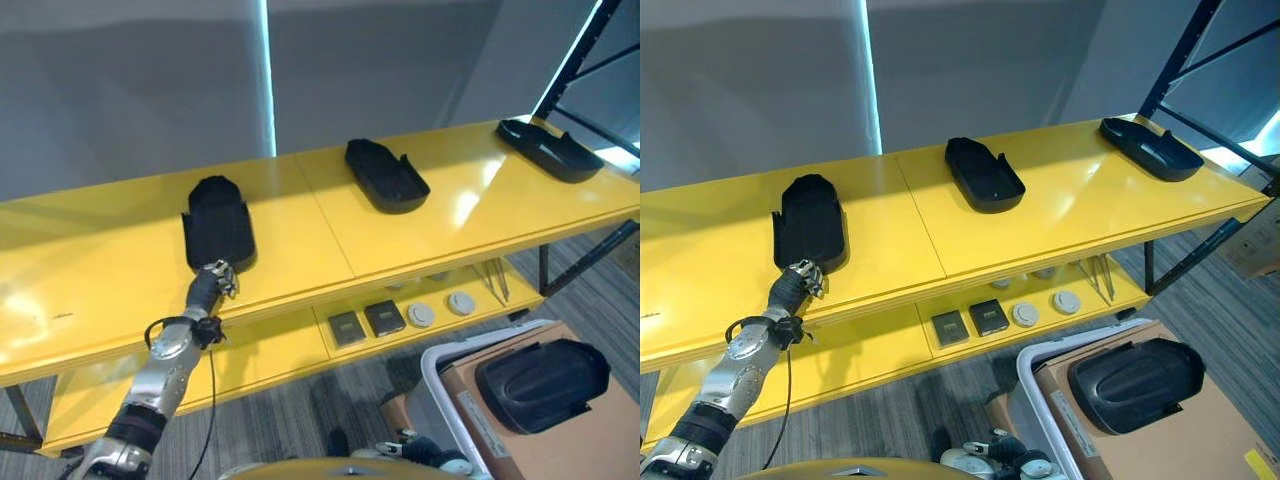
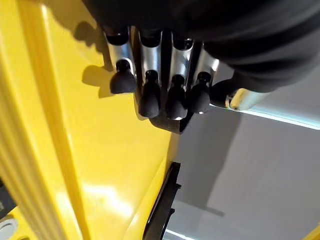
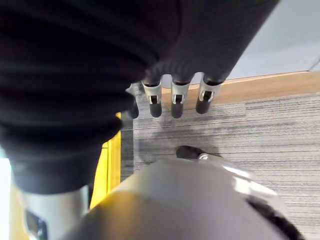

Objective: Move parts from the plastic box to the shelf.

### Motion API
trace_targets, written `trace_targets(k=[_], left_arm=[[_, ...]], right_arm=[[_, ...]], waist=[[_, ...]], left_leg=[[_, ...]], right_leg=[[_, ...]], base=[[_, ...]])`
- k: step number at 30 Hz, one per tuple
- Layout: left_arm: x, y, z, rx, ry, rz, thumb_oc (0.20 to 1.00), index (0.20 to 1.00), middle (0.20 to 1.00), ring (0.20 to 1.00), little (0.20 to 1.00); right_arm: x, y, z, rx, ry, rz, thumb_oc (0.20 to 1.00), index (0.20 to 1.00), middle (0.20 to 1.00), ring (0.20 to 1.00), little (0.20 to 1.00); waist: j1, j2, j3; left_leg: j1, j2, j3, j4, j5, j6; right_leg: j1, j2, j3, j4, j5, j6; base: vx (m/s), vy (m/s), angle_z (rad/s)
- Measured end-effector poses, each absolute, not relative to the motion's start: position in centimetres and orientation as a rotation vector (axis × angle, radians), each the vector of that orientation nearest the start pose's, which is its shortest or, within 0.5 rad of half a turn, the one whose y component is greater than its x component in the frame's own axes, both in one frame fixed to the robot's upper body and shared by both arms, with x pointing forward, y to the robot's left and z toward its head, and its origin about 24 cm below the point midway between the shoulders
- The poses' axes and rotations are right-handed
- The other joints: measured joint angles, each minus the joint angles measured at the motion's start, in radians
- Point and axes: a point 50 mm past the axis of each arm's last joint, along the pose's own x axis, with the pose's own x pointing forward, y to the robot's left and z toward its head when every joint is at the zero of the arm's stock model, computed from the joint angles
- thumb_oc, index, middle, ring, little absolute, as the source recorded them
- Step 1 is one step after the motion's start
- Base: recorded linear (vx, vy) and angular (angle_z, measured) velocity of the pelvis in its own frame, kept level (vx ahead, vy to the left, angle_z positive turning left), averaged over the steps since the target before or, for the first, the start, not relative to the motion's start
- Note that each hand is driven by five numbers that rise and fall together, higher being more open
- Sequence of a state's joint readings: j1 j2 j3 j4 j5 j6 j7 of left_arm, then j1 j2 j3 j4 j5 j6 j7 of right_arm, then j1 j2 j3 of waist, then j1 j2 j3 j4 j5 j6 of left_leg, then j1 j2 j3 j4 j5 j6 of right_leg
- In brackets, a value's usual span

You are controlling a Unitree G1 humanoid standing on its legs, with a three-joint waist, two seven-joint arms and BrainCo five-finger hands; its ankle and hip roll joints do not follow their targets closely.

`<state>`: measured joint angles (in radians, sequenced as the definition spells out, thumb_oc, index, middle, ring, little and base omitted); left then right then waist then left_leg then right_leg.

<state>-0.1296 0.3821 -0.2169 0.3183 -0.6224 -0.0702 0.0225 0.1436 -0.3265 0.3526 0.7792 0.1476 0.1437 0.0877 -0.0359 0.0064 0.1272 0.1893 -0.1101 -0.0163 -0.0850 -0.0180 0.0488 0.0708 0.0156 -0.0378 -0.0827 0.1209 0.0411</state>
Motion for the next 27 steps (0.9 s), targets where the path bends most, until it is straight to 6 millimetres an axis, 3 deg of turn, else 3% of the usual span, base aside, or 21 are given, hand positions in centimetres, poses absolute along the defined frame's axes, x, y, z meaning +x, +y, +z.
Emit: trace_targets(k=[17,18,20,22,23,27], left_arm=[[27.4,19.7,1.2,-0.177,0.157,0.003,0.200,0.200,0.200,0.200,0.200],[27.0,19.4,1.4,-0.184,0.147,-0.029,0.391,0.391,0.391,0.391,0.391],[26.3,18.9,2.2,-0.189,0.120,-0.080,0.410,0.410,0.410,0.410,0.410],[25.7,18.2,3.7,-0.193,0.062,-0.160,0.598,0.598,0.598,0.598,0.598],[25.4,17.9,4.5,-0.193,0.032,-0.202,1.000,1.000,1.000,1.000,1.000],[24.7,16.9,7.5,-0.188,-0.070,-0.364,1.000,1.000,1.000,1.000,1.000]], right_arm=[[10.5,-20.9,-14.4,-0.273,1.127,0.223,1.000,1.000,1.000,1.000,1.000],[10.6,-20.9,-14.4,-0.272,1.126,0.224,1.000,1.000,1.000,1.000,1.000],[10.6,-20.9,-14.3,-0.270,1.122,0.225,1.000,1.000,1.000,1.000,1.000],[10.7,-20.9,-14.3,-0.269,1.119,0.223,1.000,1.000,1.000,1.000,1.000],[10.7,-20.9,-14.3,-0.269,1.119,0.222,1.000,1.000,1.000,1.000,1.000],[10.4,-21.2,-14.3,-0.262,1.126,0.207,1.000,1.000,1.000,1.000,1.000]], waist=[[-0.006,-0.010,0.000],[0.001,-0.016,0.004],[0.010,-0.024,0.013],[0.021,-0.030,0.023],[0.031,-0.031,0.025],[0.061,-0.016,0.036]], left_leg=[[0.008,0.003,0.016,0.000,0.000,0.001],[0.008,0.003,0.016,0.000,0.000,0.001],[0.007,0.003,0.014,0.000,0.000,0.001],[0.006,0.003,0.013,0.000,0.002,0.003],[0.006,0.003,0.012,0.000,0.002,0.003],[0.012,0.002,0.010,0.000,0.001,0.003]], right_leg=[[0.005,0.002,0.009,-0.002,0.006,-0.005],[0.005,0.002,0.009,-0.004,0.005,-0.005],[0.004,0.002,0.007,-0.004,0.005,-0.005],[0.004,0.002,0.005,-0.003,0.006,-0.005],[0.004,0.002,0.003,-0.004,0.006,-0.005],[0.012,-0.001,-0.005,-0.005,0.004,-0.004]], base=[[0.01,0.008,-0.02],[-0.02,0.032,0.01],[-0.04,0.035,0.02],[-0.04,0.035,0.03],[-0.03,0.033,0.05],[-0.03,0.050,0.06]])
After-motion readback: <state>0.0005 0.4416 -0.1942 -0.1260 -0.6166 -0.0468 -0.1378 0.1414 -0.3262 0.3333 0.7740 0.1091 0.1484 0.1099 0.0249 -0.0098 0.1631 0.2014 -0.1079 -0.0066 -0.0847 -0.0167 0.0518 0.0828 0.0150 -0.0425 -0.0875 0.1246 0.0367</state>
